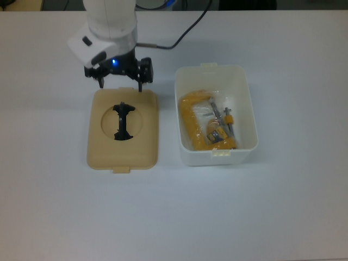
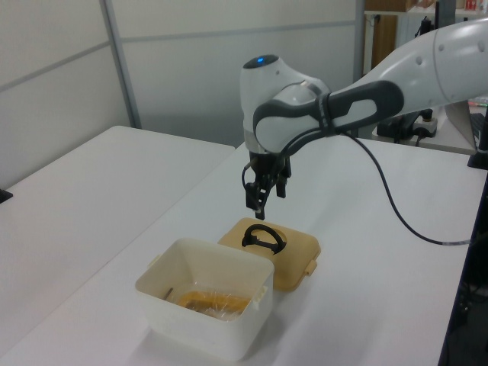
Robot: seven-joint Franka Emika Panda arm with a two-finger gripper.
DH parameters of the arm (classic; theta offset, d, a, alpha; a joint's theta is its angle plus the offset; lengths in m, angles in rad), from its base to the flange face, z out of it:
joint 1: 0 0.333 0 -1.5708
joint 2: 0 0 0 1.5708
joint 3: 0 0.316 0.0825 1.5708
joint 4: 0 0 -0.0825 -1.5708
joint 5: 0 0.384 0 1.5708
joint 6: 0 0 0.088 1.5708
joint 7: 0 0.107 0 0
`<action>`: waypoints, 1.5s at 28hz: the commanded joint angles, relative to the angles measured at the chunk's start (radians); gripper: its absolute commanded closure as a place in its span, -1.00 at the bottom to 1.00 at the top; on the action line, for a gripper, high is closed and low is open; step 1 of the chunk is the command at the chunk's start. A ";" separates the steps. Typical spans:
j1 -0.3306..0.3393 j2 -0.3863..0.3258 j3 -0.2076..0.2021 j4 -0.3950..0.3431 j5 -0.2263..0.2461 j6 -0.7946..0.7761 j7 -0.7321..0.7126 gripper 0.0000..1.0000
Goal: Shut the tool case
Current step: 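Move the gripper down over the black handle of the beige lid, then close the gripper on the black handle of the lid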
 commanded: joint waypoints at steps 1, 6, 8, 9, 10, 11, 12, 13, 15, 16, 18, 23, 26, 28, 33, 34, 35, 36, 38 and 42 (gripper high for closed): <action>0.009 0.060 -0.013 -0.004 -0.031 0.074 -0.011 -1.00; 0.009 0.103 -0.015 -0.004 -0.041 0.142 -0.007 -1.00; 0.008 0.111 -0.016 -0.007 -0.048 0.150 -0.008 -0.92; 0.006 0.113 -0.016 -0.009 -0.048 0.150 -0.014 -0.82; 0.006 0.114 -0.016 -0.011 -0.048 0.150 -0.016 -0.72; 0.006 0.116 -0.016 -0.012 -0.049 0.150 -0.017 -0.59; 0.006 0.117 -0.016 -0.012 -0.052 0.150 -0.019 -0.40; 0.006 0.120 -0.016 -0.014 -0.066 0.150 -0.034 -0.08; 0.006 0.123 -0.015 -0.014 -0.072 0.150 -0.046 0.15; 0.006 0.125 -0.015 -0.014 -0.072 0.150 -0.053 0.28; 0.006 0.125 -0.015 -0.014 -0.072 0.150 -0.063 0.60; 0.006 0.125 -0.015 -0.014 -0.072 0.148 -0.070 1.00; 0.006 0.125 -0.015 -0.014 -0.072 0.148 -0.070 1.00; 0.006 0.125 -0.015 -0.014 -0.072 0.148 -0.071 1.00; 0.006 0.125 -0.015 -0.012 -0.072 0.148 -0.071 1.00; 0.005 0.123 -0.015 -0.011 -0.072 0.148 -0.073 1.00; 0.005 0.122 -0.015 -0.009 -0.072 0.148 -0.073 1.00; 0.005 0.117 -0.015 -0.009 -0.072 0.147 -0.074 1.00; 0.000 0.090 -0.018 -0.007 -0.066 0.134 -0.092 1.00; -0.032 0.036 -0.018 -0.001 -0.051 0.069 -0.129 1.00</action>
